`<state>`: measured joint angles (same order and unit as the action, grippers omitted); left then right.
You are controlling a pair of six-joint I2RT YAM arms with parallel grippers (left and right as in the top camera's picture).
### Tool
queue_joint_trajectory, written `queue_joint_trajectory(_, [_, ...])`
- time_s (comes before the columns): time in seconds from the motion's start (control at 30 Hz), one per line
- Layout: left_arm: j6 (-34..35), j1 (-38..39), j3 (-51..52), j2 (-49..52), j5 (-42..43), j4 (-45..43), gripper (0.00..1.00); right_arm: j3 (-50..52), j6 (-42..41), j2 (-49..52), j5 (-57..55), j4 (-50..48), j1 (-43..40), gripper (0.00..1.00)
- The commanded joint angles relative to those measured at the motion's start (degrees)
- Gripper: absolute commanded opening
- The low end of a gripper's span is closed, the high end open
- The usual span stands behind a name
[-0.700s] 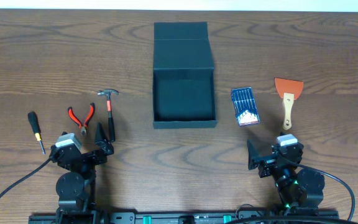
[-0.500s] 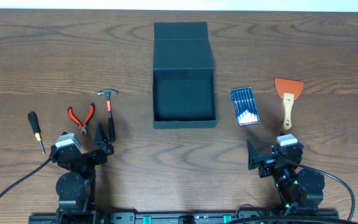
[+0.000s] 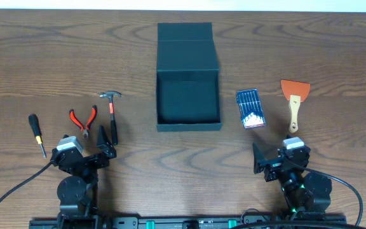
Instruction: Pack container
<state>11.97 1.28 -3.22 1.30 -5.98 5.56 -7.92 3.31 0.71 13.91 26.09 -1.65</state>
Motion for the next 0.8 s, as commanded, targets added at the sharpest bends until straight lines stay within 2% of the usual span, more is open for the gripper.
queue_joint_trajectory(0.0, [-0.7,-0.2,1.8,0.2,-0.7,0.5,0.99,0.5,-0.7,-0.4,-0.4,0.1,-0.4,0.99])
queue_joint_trajectory(0.77, [-0.7,-0.2,1.8,0.2,-0.7,0.5,0.98,0.5,-0.7,-0.4,-0.4,0.1,-0.4,0.99])
